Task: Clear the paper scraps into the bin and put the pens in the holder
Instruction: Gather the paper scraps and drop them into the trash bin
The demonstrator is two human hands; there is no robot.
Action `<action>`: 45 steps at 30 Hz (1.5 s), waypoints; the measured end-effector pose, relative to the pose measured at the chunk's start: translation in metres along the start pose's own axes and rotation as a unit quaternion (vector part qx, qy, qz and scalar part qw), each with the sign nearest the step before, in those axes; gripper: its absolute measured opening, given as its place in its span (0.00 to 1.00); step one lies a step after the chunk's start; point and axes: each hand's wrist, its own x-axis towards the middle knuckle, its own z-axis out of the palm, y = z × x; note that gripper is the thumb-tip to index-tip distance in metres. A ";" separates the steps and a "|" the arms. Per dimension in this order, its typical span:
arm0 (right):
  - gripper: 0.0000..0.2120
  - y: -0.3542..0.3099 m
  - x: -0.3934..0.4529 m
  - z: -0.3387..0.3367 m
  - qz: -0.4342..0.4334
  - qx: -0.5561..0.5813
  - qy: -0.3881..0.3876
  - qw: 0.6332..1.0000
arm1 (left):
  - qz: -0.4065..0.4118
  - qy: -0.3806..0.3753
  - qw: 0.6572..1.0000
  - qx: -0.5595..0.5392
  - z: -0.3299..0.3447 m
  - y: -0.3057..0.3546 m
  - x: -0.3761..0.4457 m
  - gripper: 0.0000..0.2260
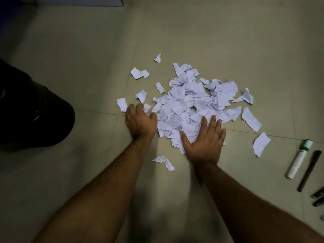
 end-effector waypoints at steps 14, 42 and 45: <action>0.47 -0.005 0.002 -0.006 0.011 -0.030 -0.030 0.999 | 0.165 -0.089 0.976 -0.108 0.010 0.018 0.031 0.19; 0.49 -0.006 0.006 -0.005 0.016 -0.046 -0.073 0.996 | 0.198 -0.053 0.976 -0.076 0.059 0.099 0.101 0.19; 0.49 -0.004 0.005 -0.005 0.009 -0.043 -0.062 0.997 | 0.159 -0.073 0.984 -0.031 0.061 0.109 0.129 0.26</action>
